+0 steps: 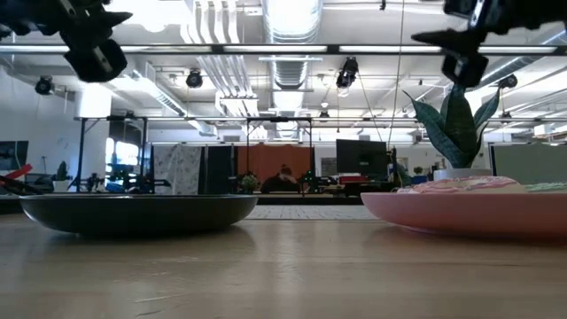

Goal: Pick & Place donuts
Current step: Return to Home Position

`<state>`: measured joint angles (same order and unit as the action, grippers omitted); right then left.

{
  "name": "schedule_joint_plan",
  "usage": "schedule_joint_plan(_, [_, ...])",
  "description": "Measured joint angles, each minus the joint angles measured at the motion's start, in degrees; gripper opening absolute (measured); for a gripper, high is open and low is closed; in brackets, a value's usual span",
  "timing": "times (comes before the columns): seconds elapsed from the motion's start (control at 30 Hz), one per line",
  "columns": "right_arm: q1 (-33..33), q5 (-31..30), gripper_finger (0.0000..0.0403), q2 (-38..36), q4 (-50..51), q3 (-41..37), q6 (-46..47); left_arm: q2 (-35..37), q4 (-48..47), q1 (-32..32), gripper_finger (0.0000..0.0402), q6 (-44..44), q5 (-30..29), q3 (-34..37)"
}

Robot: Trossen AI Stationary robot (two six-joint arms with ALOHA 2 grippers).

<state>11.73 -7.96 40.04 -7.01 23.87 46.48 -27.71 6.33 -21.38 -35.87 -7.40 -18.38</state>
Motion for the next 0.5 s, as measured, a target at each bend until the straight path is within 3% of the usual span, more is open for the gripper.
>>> schedule_joint_plan(0.27, [-0.07,-4.51,0.0194,-14.62,-1.06,-8.49,-4.81,11.49,-8.33,1.08,0.0103,9.54,-8.99,-0.23])
schedule_joint_plan(0.5, [0.02,-4.73,0.0194,-20.55,-0.56,-15.1,-5.87,18.91,-16.96,1.06,0.0103,10.49,-10.35,-0.15])
